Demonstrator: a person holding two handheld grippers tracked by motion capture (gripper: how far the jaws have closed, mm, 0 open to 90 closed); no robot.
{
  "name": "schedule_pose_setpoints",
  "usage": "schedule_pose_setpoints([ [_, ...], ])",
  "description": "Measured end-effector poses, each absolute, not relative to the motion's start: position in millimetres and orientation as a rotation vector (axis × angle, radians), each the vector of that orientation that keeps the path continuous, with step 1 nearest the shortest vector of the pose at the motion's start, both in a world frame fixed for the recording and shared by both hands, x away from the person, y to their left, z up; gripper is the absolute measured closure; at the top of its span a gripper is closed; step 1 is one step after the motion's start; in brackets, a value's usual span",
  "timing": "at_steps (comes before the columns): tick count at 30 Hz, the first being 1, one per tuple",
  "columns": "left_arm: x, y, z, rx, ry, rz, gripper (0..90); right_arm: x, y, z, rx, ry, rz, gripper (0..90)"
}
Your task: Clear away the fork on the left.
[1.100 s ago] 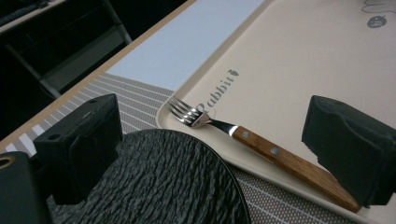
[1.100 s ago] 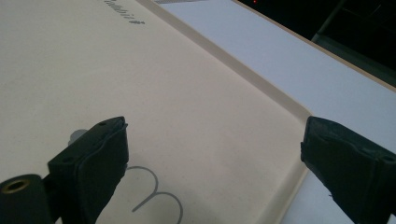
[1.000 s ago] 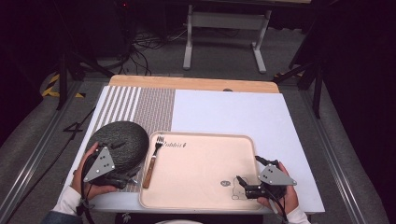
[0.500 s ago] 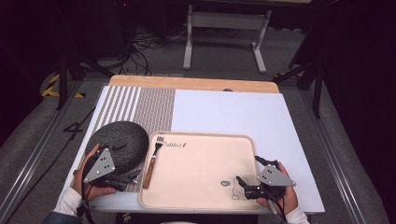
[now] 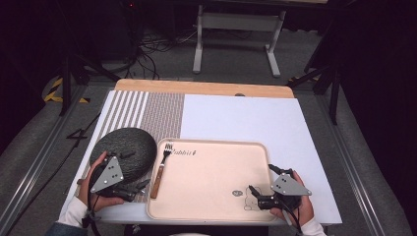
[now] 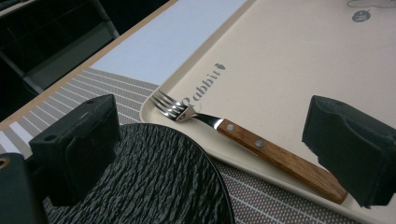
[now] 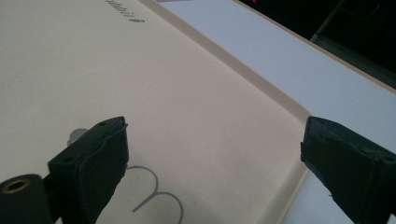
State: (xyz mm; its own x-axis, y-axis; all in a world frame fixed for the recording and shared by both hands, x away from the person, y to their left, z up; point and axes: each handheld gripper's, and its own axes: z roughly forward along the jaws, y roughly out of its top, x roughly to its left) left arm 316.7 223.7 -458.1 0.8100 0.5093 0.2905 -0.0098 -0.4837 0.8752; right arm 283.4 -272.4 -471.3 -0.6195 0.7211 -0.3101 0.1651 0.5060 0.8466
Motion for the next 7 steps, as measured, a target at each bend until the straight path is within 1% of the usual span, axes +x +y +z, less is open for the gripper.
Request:
schedule_pose_setpoints([
  [7, 317.6, 219.8, -457.3, 1.993, 0.375, 0.646, 5.2, 284.2, -274.1, -471.2, 0.728, 2.080, 1.086, 8.5],
])
